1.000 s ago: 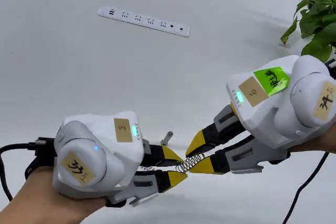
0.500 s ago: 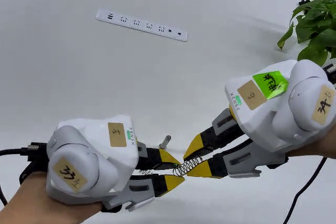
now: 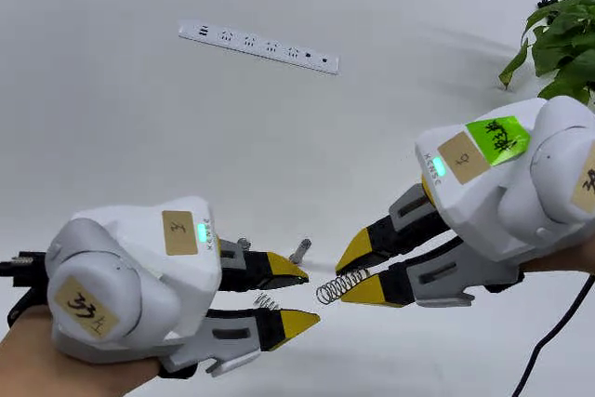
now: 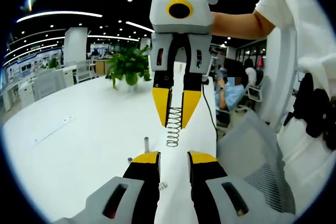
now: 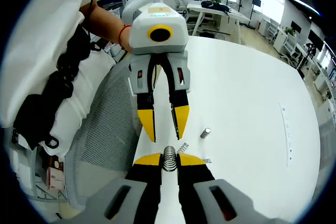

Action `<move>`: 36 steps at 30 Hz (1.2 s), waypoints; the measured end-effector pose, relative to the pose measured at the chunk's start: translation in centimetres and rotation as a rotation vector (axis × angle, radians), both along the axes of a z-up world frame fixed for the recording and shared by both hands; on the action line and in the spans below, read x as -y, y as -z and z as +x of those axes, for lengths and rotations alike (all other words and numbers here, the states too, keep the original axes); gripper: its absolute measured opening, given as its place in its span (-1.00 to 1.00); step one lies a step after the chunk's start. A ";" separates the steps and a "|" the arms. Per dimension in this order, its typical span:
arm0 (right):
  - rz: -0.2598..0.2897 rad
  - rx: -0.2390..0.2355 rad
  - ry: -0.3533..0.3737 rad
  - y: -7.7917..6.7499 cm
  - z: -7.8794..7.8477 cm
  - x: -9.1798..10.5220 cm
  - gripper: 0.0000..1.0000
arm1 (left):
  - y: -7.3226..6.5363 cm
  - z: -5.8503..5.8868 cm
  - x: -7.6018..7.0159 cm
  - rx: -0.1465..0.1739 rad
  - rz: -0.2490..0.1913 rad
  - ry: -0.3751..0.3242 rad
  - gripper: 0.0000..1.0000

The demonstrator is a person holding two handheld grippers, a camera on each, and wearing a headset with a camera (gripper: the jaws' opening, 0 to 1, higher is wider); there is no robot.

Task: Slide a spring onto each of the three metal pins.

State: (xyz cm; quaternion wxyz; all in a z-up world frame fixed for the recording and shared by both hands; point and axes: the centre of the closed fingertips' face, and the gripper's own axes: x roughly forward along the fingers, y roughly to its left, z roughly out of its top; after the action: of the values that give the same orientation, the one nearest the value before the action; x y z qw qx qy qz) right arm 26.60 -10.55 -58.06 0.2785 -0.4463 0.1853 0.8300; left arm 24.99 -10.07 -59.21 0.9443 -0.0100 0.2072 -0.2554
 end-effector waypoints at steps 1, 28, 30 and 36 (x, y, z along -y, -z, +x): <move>0.003 0.001 0.008 0.0 0.2 -0.1 -0.77 | -0.1 -0.2 -0.3 0.000 0.000 -0.012 -0.55; -0.036 0.149 0.096 1.8 5.6 -4.5 -0.76 | 2.4 -3.1 -5.7 -0.011 0.100 -0.141 0.35; -0.047 0.151 0.094 2.2 5.6 -4.7 -0.76 | 2.6 -3.1 -5.8 -0.014 0.100 -0.147 0.43; -0.086 0.174 0.069 4.1 5.8 -5.3 -0.76 | 3.5 -3.4 -6.0 -0.029 0.106 -0.148 0.58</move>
State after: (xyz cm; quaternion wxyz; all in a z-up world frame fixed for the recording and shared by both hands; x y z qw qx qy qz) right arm 32.40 -5.26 -62.17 0.3025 -0.5216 0.2109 0.7694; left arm 21.56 -4.10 -62.75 0.9567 0.0209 0.2329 -0.1734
